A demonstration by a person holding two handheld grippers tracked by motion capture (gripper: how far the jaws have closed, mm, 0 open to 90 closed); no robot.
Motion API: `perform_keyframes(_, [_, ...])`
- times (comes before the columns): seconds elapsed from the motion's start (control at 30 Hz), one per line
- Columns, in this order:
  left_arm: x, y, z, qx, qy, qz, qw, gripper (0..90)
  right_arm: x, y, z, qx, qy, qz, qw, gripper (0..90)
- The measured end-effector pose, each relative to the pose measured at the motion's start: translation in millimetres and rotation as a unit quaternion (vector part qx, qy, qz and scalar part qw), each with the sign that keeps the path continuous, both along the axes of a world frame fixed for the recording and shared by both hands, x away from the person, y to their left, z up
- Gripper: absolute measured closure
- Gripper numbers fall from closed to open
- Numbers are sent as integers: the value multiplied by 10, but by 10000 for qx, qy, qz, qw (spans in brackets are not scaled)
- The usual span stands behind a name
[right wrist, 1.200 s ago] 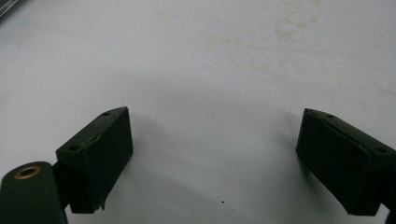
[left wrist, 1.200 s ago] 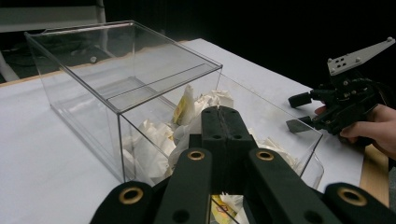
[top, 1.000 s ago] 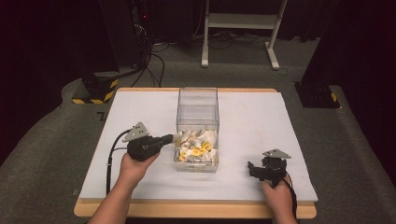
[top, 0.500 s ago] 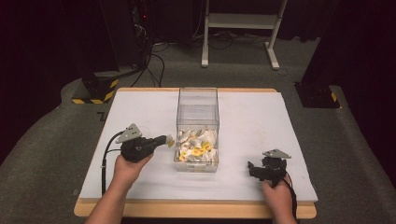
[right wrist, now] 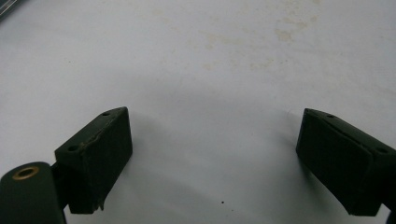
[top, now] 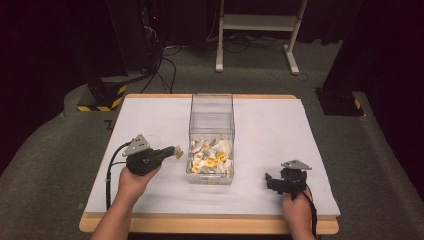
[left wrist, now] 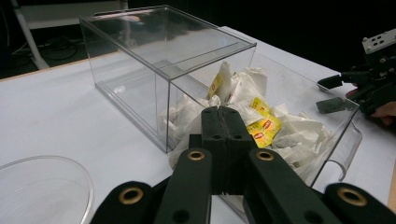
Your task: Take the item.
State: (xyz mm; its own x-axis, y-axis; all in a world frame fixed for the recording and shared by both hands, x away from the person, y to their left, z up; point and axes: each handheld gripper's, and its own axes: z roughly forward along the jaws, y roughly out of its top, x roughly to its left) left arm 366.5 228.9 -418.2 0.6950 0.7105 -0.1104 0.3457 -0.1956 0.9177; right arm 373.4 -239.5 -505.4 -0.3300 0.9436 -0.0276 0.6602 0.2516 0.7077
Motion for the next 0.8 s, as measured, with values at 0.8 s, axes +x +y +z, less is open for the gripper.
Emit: perform_keyframes(0.8, [120, 140, 1, -197, -4, -12, 9998, 900, 1, 0, -4, -7, -11, 9, 10000, 102])
